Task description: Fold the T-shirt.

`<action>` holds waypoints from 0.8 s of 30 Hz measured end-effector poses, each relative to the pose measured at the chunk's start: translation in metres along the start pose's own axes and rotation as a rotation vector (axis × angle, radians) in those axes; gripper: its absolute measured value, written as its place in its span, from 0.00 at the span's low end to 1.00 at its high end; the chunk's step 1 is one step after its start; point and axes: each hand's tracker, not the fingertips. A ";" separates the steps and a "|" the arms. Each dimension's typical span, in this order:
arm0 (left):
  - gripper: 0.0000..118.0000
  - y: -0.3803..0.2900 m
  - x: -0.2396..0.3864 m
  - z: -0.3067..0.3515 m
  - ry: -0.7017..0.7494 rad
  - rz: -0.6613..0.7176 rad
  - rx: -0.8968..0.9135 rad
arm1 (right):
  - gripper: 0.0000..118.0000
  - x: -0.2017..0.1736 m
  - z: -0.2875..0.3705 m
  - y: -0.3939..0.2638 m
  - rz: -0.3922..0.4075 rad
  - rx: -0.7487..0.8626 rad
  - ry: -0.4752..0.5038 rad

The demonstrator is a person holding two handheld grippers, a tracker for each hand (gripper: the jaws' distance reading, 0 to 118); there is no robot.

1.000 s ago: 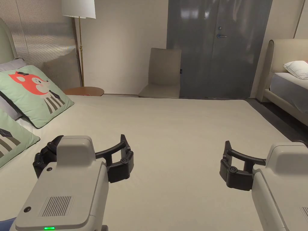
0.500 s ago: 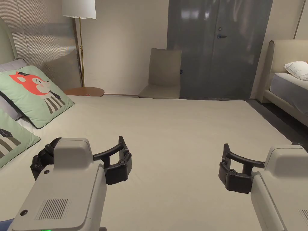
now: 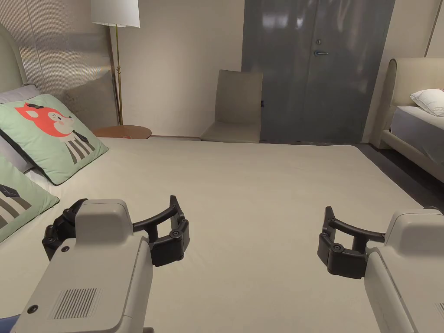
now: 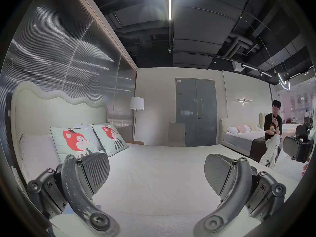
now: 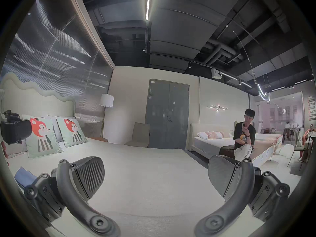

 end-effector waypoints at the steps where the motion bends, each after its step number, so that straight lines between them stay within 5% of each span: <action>1: 0.94 0.000 0.000 0.000 -0.001 0.000 0.000 | 1.00 0.000 0.000 0.000 -0.001 0.001 0.001; 19: 0.94 0.000 0.000 0.002 -0.004 0.005 0.002 | 1.00 0.003 -0.004 -0.002 -0.042 -0.064 0.090; 24: 0.94 0.001 0.001 0.003 -0.005 0.007 0.003 | 1.00 -0.004 0.000 0.003 0.005 -0.036 -0.024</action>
